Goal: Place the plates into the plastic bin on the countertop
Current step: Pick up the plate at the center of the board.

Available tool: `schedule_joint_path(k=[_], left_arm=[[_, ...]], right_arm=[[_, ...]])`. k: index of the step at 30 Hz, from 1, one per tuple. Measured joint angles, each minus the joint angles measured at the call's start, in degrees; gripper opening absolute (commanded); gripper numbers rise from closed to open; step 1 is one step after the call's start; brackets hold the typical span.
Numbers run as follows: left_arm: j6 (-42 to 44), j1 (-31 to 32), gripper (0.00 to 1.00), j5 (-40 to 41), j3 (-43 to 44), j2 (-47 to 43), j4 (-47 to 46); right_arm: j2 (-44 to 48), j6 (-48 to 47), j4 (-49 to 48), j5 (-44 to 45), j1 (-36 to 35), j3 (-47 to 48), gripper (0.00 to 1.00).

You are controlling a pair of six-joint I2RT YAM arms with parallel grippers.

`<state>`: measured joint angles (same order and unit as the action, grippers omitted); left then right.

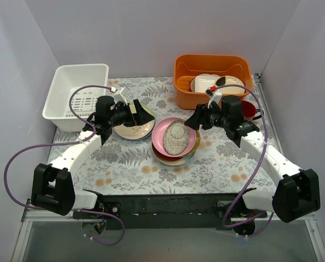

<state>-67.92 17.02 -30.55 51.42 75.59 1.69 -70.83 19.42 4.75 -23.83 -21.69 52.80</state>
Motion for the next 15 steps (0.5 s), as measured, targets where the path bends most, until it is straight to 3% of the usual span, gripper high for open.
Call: schedule_joint_path(k=[7,15], left_arm=[[1.18,0.74,0.98,-3.37,0.46,0.2,0.31],[3.65,6.36,0.94,-4.66,5.14,5.09,1.4]], right_arm=[[-0.57,0.26,1.36,0.07,-1.03,0.0,0.63],[-0.81,0.37,1.62,0.2,-1.05,-0.07,0.59]])
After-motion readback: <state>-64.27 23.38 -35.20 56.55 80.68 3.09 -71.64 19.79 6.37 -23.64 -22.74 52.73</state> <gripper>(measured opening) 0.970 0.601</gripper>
